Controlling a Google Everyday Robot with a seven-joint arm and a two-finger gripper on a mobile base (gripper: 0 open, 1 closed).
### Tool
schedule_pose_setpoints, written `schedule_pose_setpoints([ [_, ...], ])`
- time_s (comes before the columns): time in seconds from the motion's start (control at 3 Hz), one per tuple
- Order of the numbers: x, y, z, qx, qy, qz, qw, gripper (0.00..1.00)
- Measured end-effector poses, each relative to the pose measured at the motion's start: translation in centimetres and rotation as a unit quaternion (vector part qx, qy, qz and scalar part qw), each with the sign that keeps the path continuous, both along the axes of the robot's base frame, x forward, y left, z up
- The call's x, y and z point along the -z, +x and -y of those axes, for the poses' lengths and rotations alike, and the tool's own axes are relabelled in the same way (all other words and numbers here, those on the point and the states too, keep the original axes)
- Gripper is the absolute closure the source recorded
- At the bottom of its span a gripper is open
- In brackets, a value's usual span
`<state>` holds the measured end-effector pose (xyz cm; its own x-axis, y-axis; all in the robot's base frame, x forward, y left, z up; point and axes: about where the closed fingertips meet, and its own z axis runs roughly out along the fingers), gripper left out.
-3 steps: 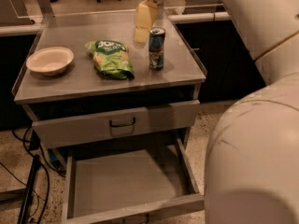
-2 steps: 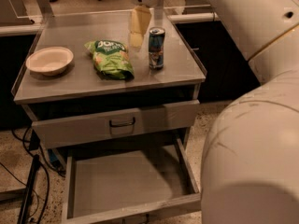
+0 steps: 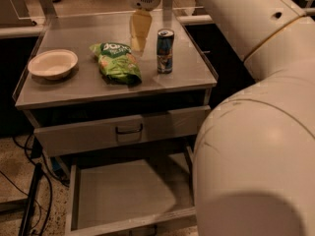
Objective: Place green rice chip bag into middle drawer
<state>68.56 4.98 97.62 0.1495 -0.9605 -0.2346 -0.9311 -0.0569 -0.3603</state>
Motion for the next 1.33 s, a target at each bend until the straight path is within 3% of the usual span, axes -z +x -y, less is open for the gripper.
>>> schedule_pose_setpoints([
  [0.33,1.5,2.7,-5.0,-0.03,0.029,-0.014,0.999,0.0],
  [0.67,1.5,2.7,-5.0,-0.03,0.029,-0.014,0.999,0.0],
  [1.33,6.0,4.9,-6.4,-0.024,0.031,-0.045,0.9982,0.0],
])
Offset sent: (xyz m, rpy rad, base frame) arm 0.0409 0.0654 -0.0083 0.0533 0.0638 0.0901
